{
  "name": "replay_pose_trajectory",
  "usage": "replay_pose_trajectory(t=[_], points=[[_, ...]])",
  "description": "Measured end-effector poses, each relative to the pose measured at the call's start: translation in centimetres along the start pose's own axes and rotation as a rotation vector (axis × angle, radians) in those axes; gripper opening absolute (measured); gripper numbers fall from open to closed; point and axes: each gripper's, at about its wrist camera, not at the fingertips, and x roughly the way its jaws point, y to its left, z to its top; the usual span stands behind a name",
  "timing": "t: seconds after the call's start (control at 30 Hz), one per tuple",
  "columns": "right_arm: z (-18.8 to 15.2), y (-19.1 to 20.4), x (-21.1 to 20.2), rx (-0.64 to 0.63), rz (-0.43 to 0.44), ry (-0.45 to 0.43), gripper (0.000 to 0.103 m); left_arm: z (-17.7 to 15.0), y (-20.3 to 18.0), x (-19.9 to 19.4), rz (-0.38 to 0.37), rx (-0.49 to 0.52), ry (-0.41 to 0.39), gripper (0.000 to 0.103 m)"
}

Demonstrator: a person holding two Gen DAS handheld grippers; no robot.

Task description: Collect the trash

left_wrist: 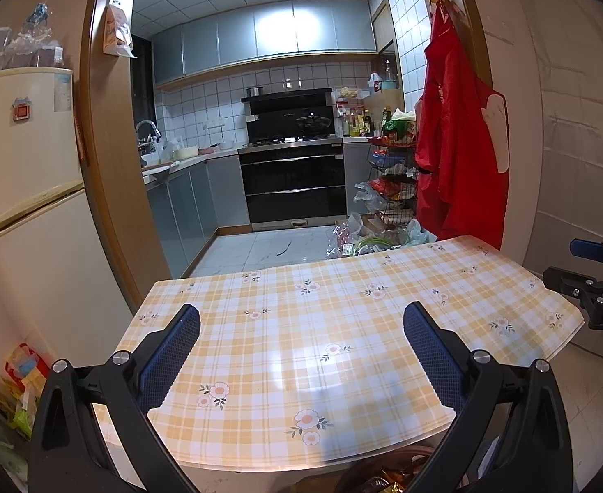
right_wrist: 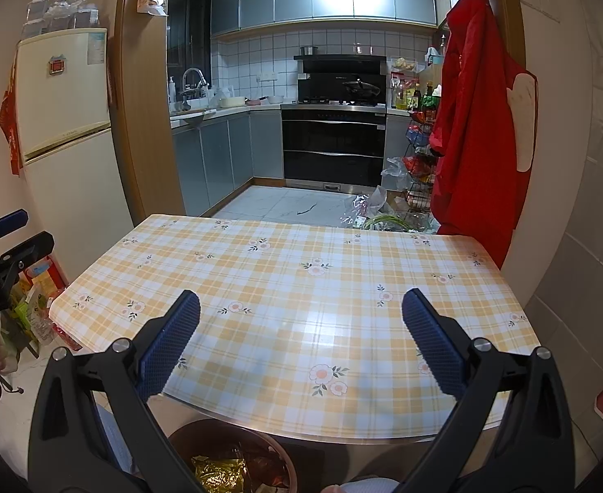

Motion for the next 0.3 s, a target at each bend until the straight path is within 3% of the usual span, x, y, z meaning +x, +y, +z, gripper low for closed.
replay_pose_trajectory(t=[0.3], points=[[-0.04, 0.01, -0.01, 0.000, 0.000, 0.002, 0.097, -0.20, 0.10, 0.18, 0.007, -0.003, 0.014, 0.097]])
